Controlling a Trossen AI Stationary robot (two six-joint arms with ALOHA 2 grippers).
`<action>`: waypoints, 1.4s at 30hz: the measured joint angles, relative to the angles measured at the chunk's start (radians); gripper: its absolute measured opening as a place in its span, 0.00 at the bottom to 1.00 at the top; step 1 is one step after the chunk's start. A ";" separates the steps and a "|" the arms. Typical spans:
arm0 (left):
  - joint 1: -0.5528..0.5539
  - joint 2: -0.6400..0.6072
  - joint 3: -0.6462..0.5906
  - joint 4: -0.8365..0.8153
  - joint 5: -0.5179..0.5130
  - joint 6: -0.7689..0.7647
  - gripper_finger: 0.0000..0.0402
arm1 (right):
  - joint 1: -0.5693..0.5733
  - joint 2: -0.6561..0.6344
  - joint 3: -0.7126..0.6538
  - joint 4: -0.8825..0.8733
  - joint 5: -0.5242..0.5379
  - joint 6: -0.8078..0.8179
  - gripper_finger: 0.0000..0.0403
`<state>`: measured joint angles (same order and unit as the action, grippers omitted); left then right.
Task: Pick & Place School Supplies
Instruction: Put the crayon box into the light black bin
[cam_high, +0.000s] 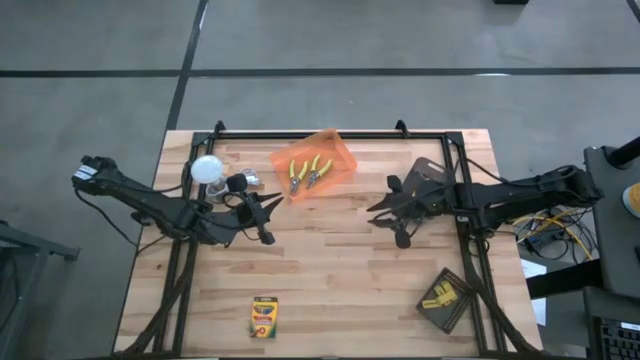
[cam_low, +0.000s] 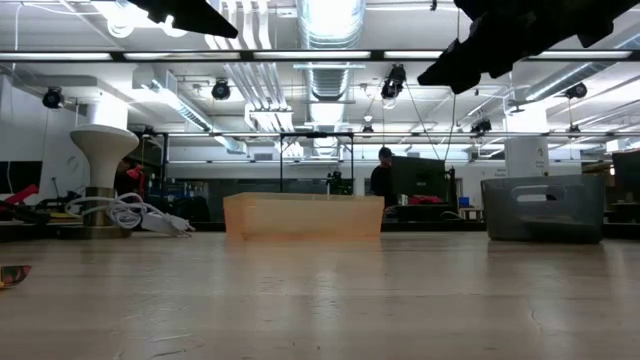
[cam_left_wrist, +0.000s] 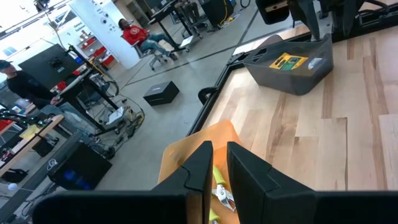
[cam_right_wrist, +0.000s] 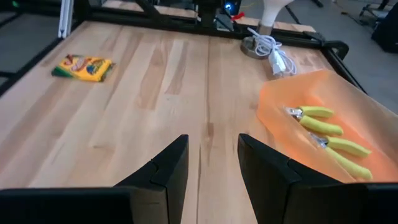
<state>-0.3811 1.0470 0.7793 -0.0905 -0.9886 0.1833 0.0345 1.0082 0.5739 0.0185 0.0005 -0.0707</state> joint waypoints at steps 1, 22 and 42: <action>0.000 0.000 0.000 0.000 0.000 0.000 0.13 | 0.000 0.004 0.001 0.000 0.000 -0.007 0.34; 0.000 0.000 0.000 0.000 0.000 0.000 0.13 | 0.000 -0.003 0.007 0.009 0.000 0.023 0.34; -0.001 0.000 0.001 -0.017 0.024 -0.339 0.13 | 0.000 -0.004 0.006 0.009 0.000 0.026 0.34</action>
<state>-0.3824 1.0470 0.7799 -0.1079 -0.9650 -0.1557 0.0345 1.0042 0.5800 0.0272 0.0010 -0.0448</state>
